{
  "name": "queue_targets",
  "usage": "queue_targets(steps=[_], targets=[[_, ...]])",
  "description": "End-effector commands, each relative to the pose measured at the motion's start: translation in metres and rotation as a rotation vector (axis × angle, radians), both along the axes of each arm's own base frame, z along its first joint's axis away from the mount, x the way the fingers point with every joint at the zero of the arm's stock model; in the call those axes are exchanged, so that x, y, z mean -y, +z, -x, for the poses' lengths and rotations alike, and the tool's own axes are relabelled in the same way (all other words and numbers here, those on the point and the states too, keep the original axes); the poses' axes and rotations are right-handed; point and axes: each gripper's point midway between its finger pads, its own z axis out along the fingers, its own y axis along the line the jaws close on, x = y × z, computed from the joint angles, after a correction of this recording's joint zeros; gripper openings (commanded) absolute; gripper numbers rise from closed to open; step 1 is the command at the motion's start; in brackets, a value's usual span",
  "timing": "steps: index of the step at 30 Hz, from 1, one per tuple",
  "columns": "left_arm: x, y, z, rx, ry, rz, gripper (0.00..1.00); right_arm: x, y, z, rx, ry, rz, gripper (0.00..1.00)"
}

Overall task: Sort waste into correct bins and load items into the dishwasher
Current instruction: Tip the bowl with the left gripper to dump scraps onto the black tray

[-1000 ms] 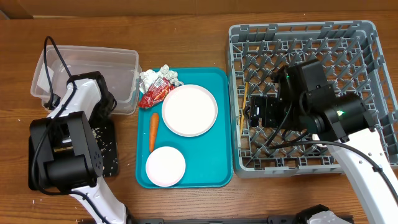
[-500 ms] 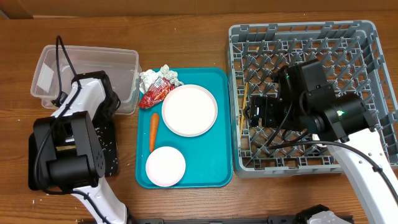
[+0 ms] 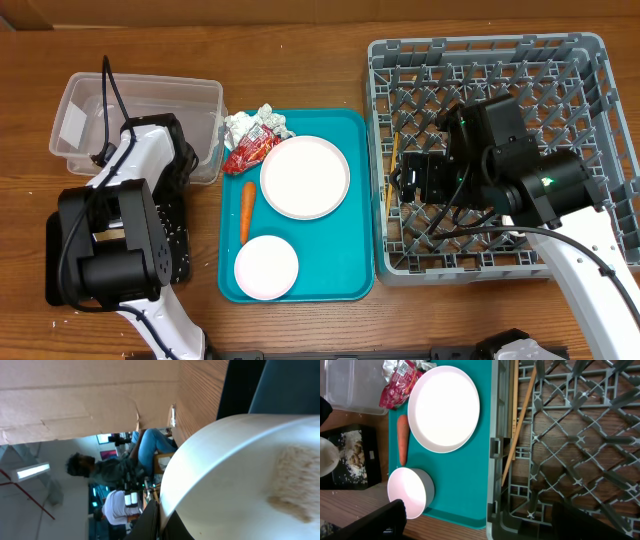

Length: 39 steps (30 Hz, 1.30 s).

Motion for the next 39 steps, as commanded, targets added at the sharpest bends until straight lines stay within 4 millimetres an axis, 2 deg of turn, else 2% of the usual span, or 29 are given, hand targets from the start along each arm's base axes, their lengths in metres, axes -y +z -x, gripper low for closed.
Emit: queue_targets(steps=[1,2,4,5,7,9,10,12,14,16,19,21,24,25,26,28,29,30,31,32,34,35,36,37,39], targets=[[0.003,0.016,0.000,-0.011,-0.019,-0.012,0.04,0.001,0.004,0.000,0.017,0.002,0.005,0.96],[0.004,0.019,-0.004,-0.030,-0.047,-0.017,0.04,0.001,0.004,0.000,0.016,0.002,0.005,0.96],[0.004,0.019,-0.011,0.082,-0.046,-0.058,0.04,0.001,0.004,0.000,0.017,0.002,0.004,0.96],[0.003,0.019,-0.011,0.047,-0.058,-0.047,0.04,0.000,0.004,-0.001,0.021,0.001,0.004,0.96],[0.007,0.025,-0.010,-0.147,-0.112,0.018,0.04,0.000,0.004,-0.001,0.021,0.001,0.004,0.96],[0.012,0.029,-0.021,0.019,-0.122,-0.020,0.04,0.001,0.004,0.000,0.018,0.002,0.004,0.96],[0.013,0.030,-0.025,0.045,-0.133,-0.027,0.04,0.001,0.004,0.000,0.018,0.001,0.004,0.96],[0.015,0.035,-0.022,-0.092,-0.166,0.009,0.04,0.001,0.004,0.000,0.019,0.001,0.004,0.96],[0.016,0.035,-0.026,0.020,-0.155,-0.028,0.04,0.001,0.003,0.001,0.012,0.002,0.006,0.96],[0.016,0.035,-0.023,-0.071,-0.168,-0.002,0.04,0.002,0.003,0.003,0.004,0.002,0.009,0.96],[0.018,0.037,-0.023,-0.006,-0.156,-0.021,0.04,0.002,0.002,0.004,-0.002,0.002,0.012,0.96],[0.020,0.041,-0.020,-0.120,-0.184,0.006,0.04,0.002,0.002,0.004,-0.001,0.002,0.011,0.96],[0.024,0.036,-0.027,0.051,-0.161,-0.013,0.04,0.002,0.002,0.004,0.000,0.002,0.011,0.96],[0.023,0.032,-0.027,0.061,-0.149,-0.004,0.04,0.002,0.002,0.004,-0.001,0.002,0.011,0.96],[0.022,0.031,-0.024,-0.004,-0.157,0.017,0.04,0.002,0.002,0.004,-0.001,0.002,0.011,0.96],[0.025,0.039,-0.018,-0.242,-0.212,0.076,0.04,0.002,0.001,0.005,-0.006,0.002,0.013,0.96],[0.030,0.040,-0.020,-0.206,-0.217,0.096,0.04,0.003,0.001,0.006,-0.010,0.001,0.014,0.96],[0.032,0.038,-0.028,-0.088,-0.220,0.071,0.04,0.003,0.001,0.006,-0.012,0.002,0.015,0.96],[0.033,0.033,-0.036,0.024,-0.208,0.065,0.04,0.003,0.001,0.006,-0.011,0.002,0.015,0.96],[0.034,0.026,-0.038,0.065,-0.190,0.090,0.04,0.003,0.001,0.006,-0.010,0.002,0.015,0.96],[0.037,0.020,-0.029,-0.108,-0.211,0.191,0.04,0.003,0.001,0.007,-0.012,0.002,0.015,0.96],[0.041,0.027,-0.023,-0.212,-0.233,0.214,0.04,0.003,0.000,0.007,-0.016,0.002,0.017,0.96],[0.042,0.035,-0.023,-0.223,-0.247,0.174,0.04,0.004,0.000,0.008,-0.020,0.002,0.018,0.96],[0.041,0.043,-0.029,-0.140,-0.255,0.113,0.04,0.004,0.000,0.008,-0.020,0.002,0.018,0.96],[0.041,0.042,-0.042,-0.015,-0.264,0.065,0.04,0.003,0.001,0.006,-0.010,0.002,0.015,0.96]])
